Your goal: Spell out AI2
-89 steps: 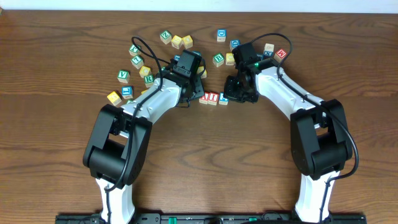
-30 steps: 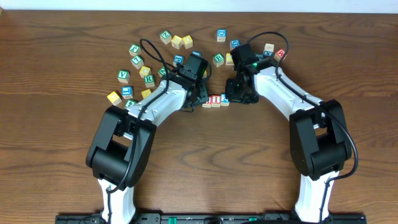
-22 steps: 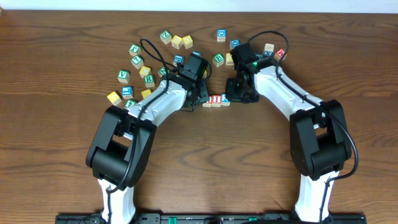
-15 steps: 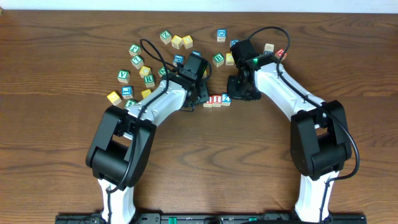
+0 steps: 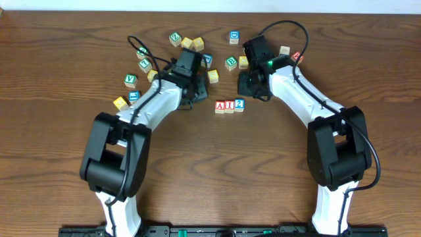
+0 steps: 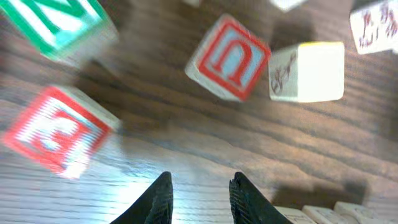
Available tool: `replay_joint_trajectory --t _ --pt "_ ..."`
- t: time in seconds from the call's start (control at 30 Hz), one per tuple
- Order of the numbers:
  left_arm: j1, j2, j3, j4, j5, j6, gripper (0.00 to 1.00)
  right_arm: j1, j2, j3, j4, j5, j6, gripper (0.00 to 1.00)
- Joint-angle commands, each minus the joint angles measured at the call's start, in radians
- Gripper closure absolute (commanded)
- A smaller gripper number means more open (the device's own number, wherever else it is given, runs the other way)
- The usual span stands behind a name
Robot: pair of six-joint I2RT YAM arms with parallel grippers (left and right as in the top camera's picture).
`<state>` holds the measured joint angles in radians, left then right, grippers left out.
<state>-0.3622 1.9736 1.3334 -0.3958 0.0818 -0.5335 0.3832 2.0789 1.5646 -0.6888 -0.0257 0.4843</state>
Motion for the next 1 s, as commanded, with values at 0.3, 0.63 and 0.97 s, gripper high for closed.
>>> replay_joint_trajectory --t 0.3,0.63,0.97 --pt "0.004 -0.025 -0.006 -0.006 -0.147 0.043 0.69 0.050 0.050 -0.003 0.078 0.007 -0.010 0.99" --pt "0.003 -0.025 -0.006 -0.006 -0.147 0.043 0.69 0.054 0.053 -0.008 0.063 0.004 -0.011 0.99" --pt "0.003 -0.024 -0.006 -0.006 -0.147 0.043 0.69 0.067 0.053 -0.009 0.013 0.000 -0.011 0.99"
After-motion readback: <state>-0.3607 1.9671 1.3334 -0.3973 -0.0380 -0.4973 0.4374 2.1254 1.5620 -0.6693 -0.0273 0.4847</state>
